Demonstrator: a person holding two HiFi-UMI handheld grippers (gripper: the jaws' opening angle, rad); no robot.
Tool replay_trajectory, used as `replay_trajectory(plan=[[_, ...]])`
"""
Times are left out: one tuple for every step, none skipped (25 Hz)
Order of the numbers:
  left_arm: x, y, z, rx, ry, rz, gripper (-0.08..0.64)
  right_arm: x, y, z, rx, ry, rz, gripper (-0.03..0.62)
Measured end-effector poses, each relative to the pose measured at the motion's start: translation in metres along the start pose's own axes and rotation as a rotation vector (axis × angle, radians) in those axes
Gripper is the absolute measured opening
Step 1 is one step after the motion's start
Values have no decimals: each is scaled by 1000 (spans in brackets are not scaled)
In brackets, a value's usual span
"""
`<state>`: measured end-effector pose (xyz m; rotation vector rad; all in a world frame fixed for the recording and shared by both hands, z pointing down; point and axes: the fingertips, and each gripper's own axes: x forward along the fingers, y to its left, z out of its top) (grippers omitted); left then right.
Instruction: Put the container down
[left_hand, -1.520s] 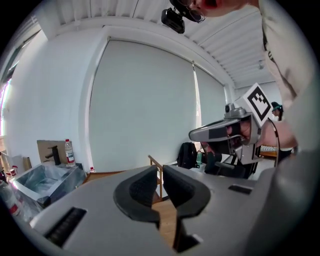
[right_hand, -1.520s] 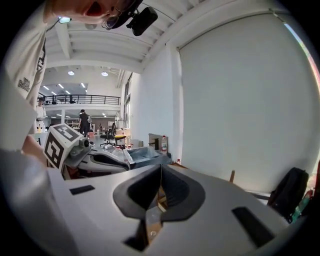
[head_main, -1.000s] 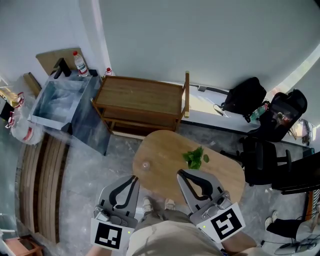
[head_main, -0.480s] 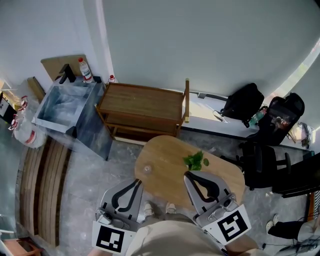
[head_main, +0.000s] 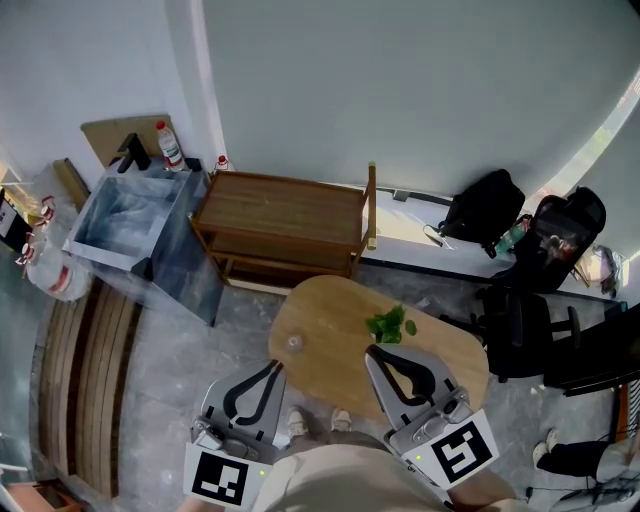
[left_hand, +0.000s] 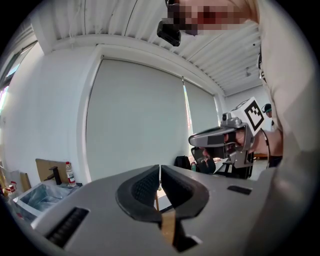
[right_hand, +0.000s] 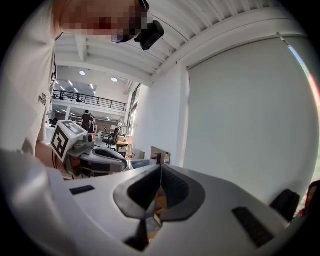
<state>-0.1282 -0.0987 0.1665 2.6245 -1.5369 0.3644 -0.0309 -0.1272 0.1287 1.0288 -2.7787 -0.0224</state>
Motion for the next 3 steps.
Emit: replay_trajectory(plan=[[0, -1, 0, 0, 0, -1, 14, -1, 0, 0, 1, 1, -1, -3], [-1, -2, 0, -1, -1, -2, 14, -2, 1, -1, 1, 1, -2, -3], [-1, -3, 0, -1, -2, -4, 14, -3, 1, -1, 2, 1, -4, -3]])
